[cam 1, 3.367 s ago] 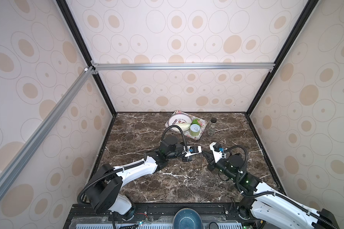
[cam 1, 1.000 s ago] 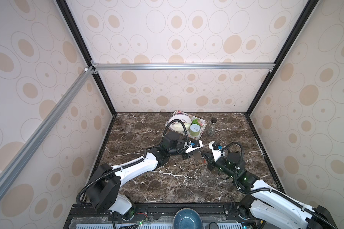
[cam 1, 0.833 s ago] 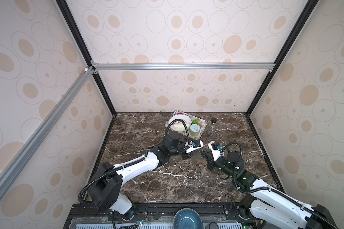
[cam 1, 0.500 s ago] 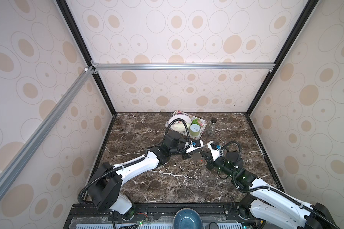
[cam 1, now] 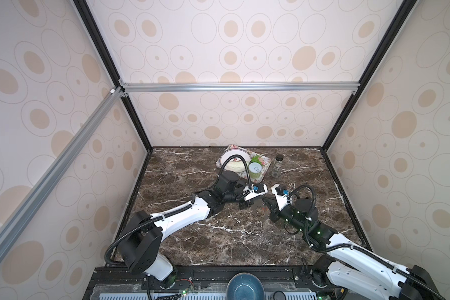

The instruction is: Put the keys on the keyring

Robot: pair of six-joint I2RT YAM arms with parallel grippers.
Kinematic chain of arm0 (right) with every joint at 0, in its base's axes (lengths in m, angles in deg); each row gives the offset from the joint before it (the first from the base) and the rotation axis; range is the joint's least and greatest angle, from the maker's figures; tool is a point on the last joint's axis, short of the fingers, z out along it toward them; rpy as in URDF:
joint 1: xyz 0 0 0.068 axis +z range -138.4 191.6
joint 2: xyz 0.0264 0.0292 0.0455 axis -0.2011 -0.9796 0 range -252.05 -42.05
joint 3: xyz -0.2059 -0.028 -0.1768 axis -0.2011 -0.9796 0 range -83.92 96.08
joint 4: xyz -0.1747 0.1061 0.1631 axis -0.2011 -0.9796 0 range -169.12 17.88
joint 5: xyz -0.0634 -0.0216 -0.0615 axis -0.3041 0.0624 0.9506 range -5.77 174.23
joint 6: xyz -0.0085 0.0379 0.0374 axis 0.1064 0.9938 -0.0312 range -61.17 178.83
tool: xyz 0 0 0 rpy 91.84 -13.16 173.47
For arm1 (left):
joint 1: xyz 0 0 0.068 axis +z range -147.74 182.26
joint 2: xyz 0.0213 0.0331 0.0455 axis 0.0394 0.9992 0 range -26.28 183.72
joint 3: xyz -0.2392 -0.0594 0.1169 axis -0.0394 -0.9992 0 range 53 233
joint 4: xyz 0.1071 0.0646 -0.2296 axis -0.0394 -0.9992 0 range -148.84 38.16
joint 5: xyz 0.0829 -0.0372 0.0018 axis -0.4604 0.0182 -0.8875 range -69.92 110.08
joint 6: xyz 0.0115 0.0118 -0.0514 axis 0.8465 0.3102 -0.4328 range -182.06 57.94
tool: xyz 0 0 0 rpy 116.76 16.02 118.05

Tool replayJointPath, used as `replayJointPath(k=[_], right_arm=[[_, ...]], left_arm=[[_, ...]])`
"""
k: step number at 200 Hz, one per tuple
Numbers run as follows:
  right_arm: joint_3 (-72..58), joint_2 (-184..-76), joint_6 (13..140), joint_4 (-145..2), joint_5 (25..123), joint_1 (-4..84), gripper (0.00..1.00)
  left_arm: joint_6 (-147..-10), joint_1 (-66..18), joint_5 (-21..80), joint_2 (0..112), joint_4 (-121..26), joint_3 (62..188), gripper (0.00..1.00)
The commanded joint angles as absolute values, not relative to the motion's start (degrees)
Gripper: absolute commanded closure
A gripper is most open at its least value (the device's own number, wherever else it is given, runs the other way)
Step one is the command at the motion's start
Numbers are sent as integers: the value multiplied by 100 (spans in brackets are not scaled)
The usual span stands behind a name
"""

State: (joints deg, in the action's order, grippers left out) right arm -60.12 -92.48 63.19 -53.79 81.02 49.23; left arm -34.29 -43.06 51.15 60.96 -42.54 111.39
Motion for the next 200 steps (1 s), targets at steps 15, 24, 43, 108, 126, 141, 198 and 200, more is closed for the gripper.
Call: replayJointPath(k=[15, 24, 43, 108, 126, 141, 198, 200], right_arm=[[-5887, -9092, 6217, -5190, 8114, 5018, 100], [-5895, -9098, 6217, -5191, 8141, 5018, 100], [-5887, -9096, 6221, -5221, 8209, 5025, 100], [-5917, -9026, 6246, -5273, 8373, 5025, 100], [-5915, -9052, 6306, -5293, 8515, 5023, 100], [-5908, -9144, 6353, -5265, 8562, 5017, 100], [-6002, -9649, 7005, -4761, 7786, 4379, 100], [-6002, -9651, 7011, -4756, 7779, 4378, 100]], left_arm=[[-3350, -4321, 4931, 6161, -4336, 11400, 88], [-3359, -4319, 4914, 6161, -4331, 11405, 83], [-3359, -4319, 4900, 6135, -4304, 11379, 82], [-3381, -4320, 4885, 6100, -4197, 11316, 99], [-3408, -4323, 4874, 6054, -4083, 11258, 100], [-3445, -4322, 4871, 5967, -3779, 11096, 100], [-3820, -4309, 5178, 5443, -1385, 9899, 100], [-3848, -4309, 5180, 5430, -1277, 9858, 100]])
